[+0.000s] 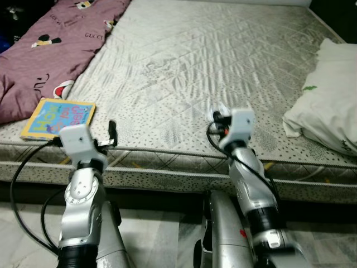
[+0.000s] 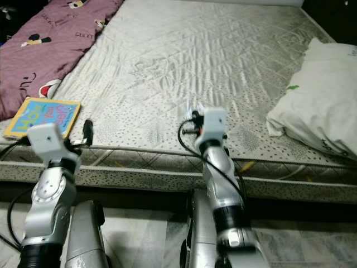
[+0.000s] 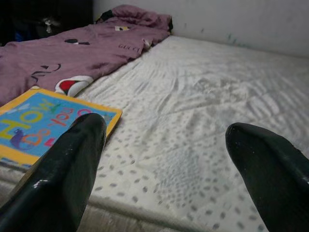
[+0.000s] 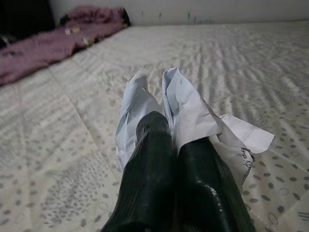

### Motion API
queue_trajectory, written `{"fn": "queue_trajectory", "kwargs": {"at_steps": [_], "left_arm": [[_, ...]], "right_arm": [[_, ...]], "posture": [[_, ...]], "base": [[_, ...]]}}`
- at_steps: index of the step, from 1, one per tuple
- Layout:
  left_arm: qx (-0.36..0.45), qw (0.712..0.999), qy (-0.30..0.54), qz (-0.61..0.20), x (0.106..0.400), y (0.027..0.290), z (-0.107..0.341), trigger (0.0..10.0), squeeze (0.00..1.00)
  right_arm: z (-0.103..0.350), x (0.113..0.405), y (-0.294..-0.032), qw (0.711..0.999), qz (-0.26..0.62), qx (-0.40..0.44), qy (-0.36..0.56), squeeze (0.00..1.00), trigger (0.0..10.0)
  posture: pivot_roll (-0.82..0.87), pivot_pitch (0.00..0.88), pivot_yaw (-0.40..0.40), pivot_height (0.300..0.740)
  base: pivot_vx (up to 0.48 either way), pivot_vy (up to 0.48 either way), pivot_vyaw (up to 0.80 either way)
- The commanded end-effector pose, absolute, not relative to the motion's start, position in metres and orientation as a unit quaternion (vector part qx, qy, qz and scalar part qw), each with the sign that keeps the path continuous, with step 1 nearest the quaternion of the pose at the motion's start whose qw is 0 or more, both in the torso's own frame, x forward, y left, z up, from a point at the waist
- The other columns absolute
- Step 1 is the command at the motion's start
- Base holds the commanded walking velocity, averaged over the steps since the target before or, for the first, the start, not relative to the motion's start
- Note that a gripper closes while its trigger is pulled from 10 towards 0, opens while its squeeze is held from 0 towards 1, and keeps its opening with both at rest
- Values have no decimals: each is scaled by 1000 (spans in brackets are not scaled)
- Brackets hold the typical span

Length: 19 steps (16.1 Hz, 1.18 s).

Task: Clean up the room

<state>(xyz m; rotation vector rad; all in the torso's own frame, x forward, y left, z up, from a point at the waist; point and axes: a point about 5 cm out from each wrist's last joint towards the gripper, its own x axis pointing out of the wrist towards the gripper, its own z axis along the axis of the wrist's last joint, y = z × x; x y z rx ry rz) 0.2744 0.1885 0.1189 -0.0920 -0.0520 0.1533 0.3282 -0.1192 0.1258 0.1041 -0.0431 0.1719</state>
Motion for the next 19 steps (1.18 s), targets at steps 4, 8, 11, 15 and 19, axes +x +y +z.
{"fn": "queue_trajectory", "kwargs": {"at_steps": [4, 8, 11, 15, 19], "left_arm": [[-29, 996, -23, 85, 271, 191, 117, 10000, 0], [-25, 996, -17, 80, 266, 192, 116, 10000, 0], [-22, 998, -15, 65, 266, 188, 116, 10000, 0], [-27, 998, -24, 47, 270, 181, 119, 10000, 0], [-24, 998, -28, 45, 272, 181, 124, 10000, 0]], "right_arm": [[156, 329, -108, 988, 113, 78, -74, 0, 10000], [160, 326, -107, 988, 113, 85, -61, 0, 10000], [161, 327, -108, 989, 110, 81, -59, 0, 10000], [168, 330, -109, 989, 107, 77, -65, 0, 10000], [168, 332, -111, 991, 98, 69, -63, 0, 10000]], "posture": [[-39, 0, 10, 492], [-30, 0, 4, 533], [-34, 0, 3, 566], [-51, 0, 0, 628], [-46, 0, -3, 671]], "base": [[0, 0, 0], [0, 0, 0], [0, 0, 0], [0, 0, 0], [0, 0, 0]]}}
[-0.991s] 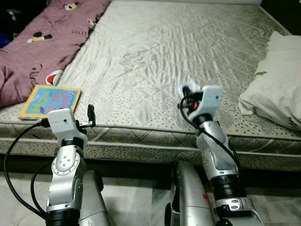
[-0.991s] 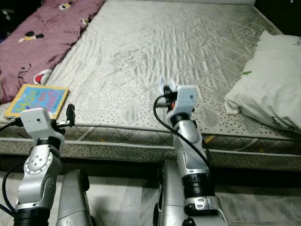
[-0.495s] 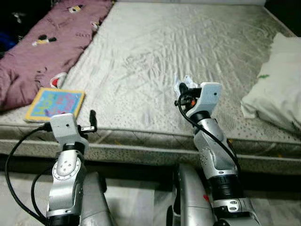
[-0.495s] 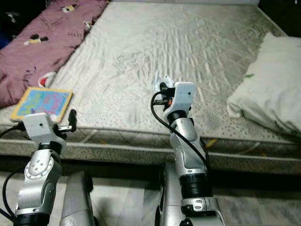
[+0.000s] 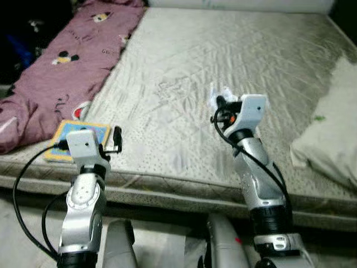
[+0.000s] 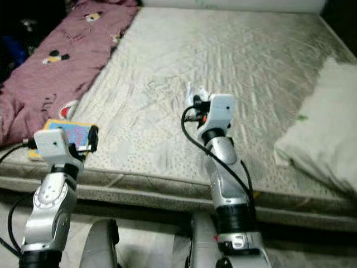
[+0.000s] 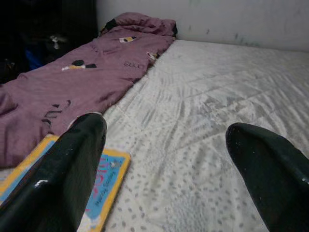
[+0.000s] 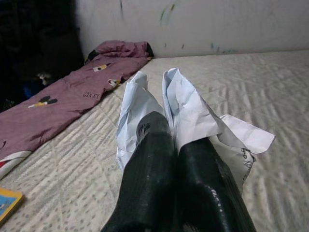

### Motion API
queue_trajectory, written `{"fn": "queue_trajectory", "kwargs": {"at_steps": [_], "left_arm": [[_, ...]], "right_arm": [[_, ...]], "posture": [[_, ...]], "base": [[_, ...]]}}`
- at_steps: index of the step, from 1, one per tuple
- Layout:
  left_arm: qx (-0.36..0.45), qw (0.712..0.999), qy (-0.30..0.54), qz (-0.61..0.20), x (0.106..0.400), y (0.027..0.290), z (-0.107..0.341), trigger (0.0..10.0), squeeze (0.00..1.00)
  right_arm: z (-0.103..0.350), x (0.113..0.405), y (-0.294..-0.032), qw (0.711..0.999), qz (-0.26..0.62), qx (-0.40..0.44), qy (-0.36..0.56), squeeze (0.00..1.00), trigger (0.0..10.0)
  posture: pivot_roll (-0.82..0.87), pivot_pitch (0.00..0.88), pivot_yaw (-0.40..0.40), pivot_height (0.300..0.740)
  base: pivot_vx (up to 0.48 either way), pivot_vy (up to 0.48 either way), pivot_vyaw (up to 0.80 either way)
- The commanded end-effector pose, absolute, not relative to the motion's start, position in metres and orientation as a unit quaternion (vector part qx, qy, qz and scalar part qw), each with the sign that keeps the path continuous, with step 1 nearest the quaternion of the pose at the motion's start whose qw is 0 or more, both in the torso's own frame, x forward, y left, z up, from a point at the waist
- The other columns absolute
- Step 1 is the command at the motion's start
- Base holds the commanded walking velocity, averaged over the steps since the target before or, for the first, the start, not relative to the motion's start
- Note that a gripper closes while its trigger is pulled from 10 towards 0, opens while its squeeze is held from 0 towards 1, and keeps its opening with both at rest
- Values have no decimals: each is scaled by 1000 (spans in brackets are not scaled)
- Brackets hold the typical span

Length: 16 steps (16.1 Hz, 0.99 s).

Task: Clean up the room

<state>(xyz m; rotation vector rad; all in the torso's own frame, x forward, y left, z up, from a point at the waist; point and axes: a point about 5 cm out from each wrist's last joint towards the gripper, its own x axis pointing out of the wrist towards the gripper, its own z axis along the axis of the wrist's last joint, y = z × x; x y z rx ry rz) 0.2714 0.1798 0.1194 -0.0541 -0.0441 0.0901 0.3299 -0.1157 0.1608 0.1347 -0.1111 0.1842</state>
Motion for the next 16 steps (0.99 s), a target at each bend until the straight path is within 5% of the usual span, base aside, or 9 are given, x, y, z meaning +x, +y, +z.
{"fn": "queue_trajectory", "kwargs": {"at_steps": [1, 7, 16], "left_arm": [[-24, 998, -29, 43, 272, 180, 124, 10000, 0], [-40, 998, -38, 20, 274, 177, 127, 10000, 0], [-22, 999, -6, 31, 275, 175, 119, 10000, 0]], "right_arm": [[168, 332, -111, 991, 98, 69, -63, 0, 10000], [164, 331, -113, 992, 93, 59, -59, 0, 10000], [147, 329, -112, 994, 96, 33, -34, 0, 10000]], "posture": [[-46, 0, -3, 676], [-49, 0, 3, 740], [-41, 0, -7, 740]], "base": [[0, 0, 0], [0, 0, 0], [0, 0, 0]]}}
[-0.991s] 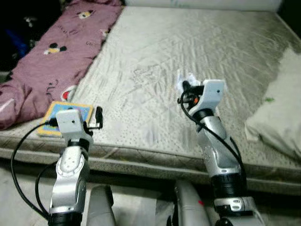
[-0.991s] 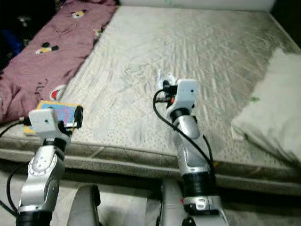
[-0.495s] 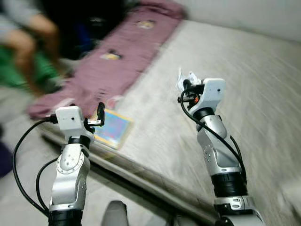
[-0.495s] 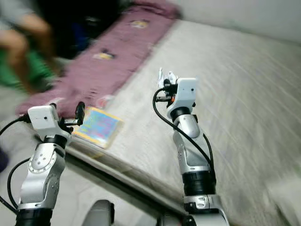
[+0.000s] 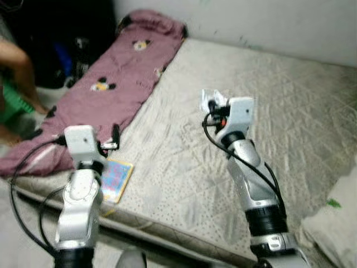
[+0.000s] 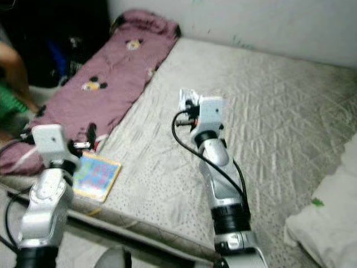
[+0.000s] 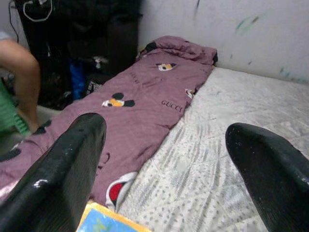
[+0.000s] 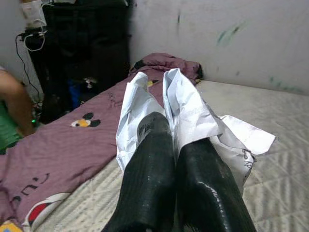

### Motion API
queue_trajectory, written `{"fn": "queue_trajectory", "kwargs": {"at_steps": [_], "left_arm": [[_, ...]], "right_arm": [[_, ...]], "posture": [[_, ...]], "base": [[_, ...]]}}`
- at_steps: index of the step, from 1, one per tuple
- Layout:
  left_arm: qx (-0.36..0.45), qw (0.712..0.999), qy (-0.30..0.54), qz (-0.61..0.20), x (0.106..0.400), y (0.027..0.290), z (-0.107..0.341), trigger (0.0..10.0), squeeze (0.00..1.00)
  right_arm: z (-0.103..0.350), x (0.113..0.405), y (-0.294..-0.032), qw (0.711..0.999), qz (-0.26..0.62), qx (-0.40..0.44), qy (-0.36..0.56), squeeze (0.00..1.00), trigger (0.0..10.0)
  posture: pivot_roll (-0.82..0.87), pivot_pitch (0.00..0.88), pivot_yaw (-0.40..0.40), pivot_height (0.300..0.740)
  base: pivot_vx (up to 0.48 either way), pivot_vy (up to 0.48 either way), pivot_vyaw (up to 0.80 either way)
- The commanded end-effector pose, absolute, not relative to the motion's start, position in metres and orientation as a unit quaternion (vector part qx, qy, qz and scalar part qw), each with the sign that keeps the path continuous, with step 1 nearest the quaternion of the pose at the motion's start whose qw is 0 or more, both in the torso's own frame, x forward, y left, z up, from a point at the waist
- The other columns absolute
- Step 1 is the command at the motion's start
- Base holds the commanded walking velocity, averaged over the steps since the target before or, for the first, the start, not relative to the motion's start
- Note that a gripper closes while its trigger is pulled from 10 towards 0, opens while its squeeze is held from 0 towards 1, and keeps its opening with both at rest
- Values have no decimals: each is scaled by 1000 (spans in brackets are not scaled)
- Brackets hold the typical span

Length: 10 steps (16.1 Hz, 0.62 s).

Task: Clean up the room

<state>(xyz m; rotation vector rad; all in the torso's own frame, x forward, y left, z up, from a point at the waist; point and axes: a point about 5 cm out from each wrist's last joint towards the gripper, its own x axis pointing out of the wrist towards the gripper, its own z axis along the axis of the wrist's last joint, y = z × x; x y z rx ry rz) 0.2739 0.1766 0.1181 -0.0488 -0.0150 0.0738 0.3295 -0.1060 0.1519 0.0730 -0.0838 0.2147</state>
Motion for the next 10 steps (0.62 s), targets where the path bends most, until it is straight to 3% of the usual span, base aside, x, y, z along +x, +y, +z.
{"fn": "queue_trajectory", "kwargs": {"at_steps": [1, 9, 10], "left_arm": [[-28, 999, -6, 29, 275, 175, 119, 10000, 0], [-38, 999, -3, 18, 276, 172, 117, 10000, 0], [-39, 999, -3, 17, 276, 172, 117, 10000, 0]], "right_arm": [[148, 329, -112, 994, 99, 33, -36, 0, 10000], [141, 332, -113, 995, 91, 43, -13, 0, 10000], [141, 332, -112, 994, 94, 46, -8, 0, 10000]], "posture": [[-41, 0, -7, 740], [-48, 0, -6, 740], [-48, 0, -6, 740]], "base": [[0, 0, 0], [0, 0, 0], [0, 0, -550]]}}
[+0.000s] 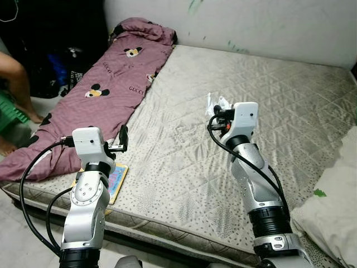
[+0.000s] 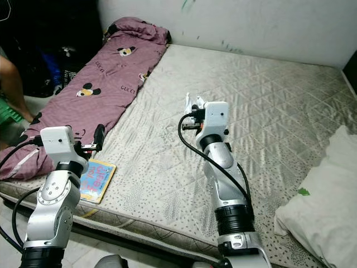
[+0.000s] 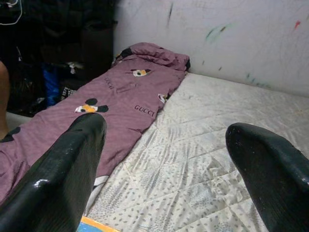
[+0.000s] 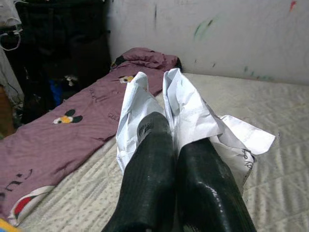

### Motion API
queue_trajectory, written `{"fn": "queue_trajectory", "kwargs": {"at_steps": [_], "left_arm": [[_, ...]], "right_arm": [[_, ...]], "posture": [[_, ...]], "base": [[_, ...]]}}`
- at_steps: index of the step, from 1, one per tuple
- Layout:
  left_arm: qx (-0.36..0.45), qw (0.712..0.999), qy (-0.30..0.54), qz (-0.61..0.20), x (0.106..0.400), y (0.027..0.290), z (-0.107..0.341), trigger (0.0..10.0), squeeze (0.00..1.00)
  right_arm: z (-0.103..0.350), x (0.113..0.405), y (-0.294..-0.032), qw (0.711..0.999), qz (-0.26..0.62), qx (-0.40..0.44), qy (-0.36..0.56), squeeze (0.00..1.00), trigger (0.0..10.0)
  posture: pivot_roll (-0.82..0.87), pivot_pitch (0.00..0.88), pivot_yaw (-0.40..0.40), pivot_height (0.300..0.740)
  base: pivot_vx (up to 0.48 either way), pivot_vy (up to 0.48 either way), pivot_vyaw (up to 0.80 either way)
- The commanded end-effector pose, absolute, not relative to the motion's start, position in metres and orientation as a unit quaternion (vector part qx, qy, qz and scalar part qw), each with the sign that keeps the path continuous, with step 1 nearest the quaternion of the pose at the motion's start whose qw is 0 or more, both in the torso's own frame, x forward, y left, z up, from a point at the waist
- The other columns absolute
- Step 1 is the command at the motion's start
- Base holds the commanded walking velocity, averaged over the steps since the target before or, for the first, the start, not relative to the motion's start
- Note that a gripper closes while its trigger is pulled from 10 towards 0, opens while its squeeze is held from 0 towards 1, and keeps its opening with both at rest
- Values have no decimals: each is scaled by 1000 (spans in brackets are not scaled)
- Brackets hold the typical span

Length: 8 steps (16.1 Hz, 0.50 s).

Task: Clean up the room

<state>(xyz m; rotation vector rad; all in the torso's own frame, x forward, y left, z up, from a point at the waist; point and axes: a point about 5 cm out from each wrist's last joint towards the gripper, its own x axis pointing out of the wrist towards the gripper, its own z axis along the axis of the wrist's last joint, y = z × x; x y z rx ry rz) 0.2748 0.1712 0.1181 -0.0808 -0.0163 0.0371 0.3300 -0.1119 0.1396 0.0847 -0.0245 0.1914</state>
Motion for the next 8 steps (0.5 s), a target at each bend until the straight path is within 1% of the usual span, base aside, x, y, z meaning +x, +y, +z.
{"fn": "queue_trajectory", "kwargs": {"at_steps": [1, 2, 4, 8], "left_arm": [[-40, 999, -1, 16, 276, 171, 117, 10000, 0], [-41, 999, 0, 15, 277, 171, 117, 10000, 0], [-42, 999, 1, 14, 277, 170, 117, 10000, 0], [-41, 999, -5, 11, 279, 169, 118, 10000, 0]], "right_arm": [[141, 332, -111, 994, 95, 46, -8, 0, 10000], [142, 333, -110, 994, 100, 44, -12, 0, 10000], [143, 333, -110, 994, 102, 45, -16, 0, 10000], [147, 335, -105, 992, 116, 40, -25, 0, 10000]], "posture": [[-48, 0, -10, 740], [-48, 0, -12, 740], [-47, 0, -15, 740], [-48, 0, -20, 740]], "base": [[0, 0, -800], [0, 0, -800], [0, 480, -425], [0, 480, 0]]}}
